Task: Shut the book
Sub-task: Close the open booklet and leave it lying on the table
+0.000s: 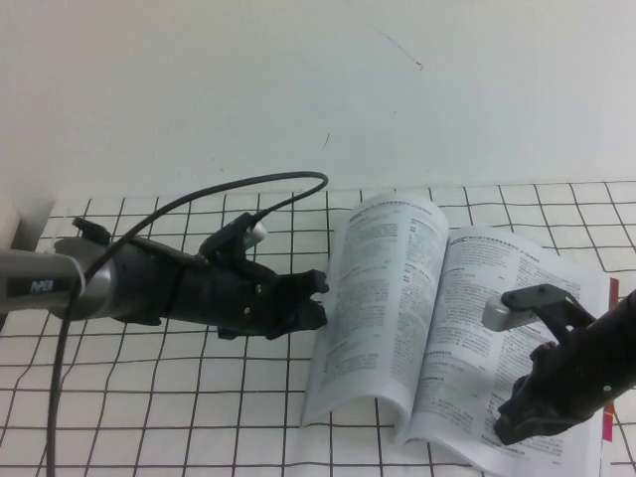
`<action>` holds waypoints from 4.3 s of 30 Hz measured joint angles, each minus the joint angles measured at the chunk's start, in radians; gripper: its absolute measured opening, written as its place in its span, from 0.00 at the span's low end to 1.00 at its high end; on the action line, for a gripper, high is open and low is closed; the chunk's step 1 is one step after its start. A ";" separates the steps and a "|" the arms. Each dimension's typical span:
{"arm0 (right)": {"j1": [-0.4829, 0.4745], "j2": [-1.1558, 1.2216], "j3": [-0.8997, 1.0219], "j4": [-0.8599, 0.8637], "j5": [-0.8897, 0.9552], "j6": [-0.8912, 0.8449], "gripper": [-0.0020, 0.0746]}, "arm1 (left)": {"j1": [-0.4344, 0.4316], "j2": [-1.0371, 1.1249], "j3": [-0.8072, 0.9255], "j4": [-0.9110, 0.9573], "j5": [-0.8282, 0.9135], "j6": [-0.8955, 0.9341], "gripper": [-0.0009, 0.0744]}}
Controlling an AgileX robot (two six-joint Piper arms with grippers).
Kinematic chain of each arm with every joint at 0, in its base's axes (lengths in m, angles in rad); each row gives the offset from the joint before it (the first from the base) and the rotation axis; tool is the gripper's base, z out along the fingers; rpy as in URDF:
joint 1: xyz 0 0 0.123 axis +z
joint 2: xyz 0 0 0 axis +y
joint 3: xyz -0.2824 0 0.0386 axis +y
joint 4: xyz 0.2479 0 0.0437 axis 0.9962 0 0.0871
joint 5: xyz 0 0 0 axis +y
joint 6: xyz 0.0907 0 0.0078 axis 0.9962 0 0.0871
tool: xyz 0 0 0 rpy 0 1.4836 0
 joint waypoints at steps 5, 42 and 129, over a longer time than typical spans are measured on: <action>0.003 0.002 0.000 0.000 0.002 0.000 0.02 | -0.045 0.034 -0.063 -0.160 0.072 0.144 0.01; -0.199 -0.520 0.027 -0.935 0.087 0.923 0.02 | -0.059 0.022 -0.244 0.461 0.145 -0.099 0.01; -0.235 -1.218 -0.258 -0.191 0.145 0.036 0.02 | 0.048 -1.410 -0.049 0.973 0.380 -0.331 0.01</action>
